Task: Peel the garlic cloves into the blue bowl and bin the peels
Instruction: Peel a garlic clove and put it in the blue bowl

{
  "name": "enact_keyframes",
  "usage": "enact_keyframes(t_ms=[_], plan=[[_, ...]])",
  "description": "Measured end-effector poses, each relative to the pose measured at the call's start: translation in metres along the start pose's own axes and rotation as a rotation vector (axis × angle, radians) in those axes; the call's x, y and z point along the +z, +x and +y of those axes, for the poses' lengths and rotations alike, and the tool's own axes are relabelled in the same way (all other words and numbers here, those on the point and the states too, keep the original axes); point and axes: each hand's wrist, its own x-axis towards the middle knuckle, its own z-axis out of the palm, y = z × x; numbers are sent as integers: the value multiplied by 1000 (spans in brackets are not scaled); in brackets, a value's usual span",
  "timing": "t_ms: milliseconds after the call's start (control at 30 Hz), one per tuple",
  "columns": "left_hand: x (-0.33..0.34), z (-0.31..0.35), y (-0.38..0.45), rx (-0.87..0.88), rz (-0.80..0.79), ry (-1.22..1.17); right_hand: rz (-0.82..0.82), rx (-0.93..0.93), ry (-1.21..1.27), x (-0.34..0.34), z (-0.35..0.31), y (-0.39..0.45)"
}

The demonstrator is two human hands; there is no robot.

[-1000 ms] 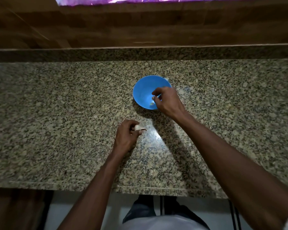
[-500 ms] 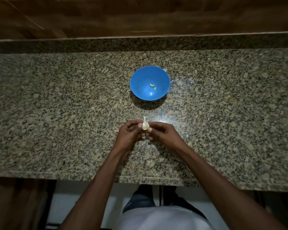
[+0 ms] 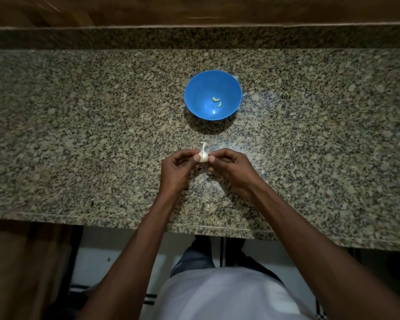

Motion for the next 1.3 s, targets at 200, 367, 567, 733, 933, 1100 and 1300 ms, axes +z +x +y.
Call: enact_keyframes(t_ms=[200, 367, 567, 733, 933, 1100, 1300], plan=[[-1, 1, -6, 59, 4, 92, -74, 28, -34, -2, -3, 4], [-2, 2, -12, 109, 10, 154, -59, 12, -114, -2, -1, 7], [7, 0, -12, 184, 82, 348, -9, -77, -181, 2, 5, 4], [16, 1, -12, 222, 149, 527, 72, -53, -115, 8, 14, 5], [27, 7, -14, 250, 219, 610, 123, 2, -32, 17, 17, 7], [38, 7, -19, 280, 289, 610, 150, 115, 112, 24, 11, 8], [44, -1, -35, 285, 316, 620, 158, 147, 143, 19, 17, -1]])
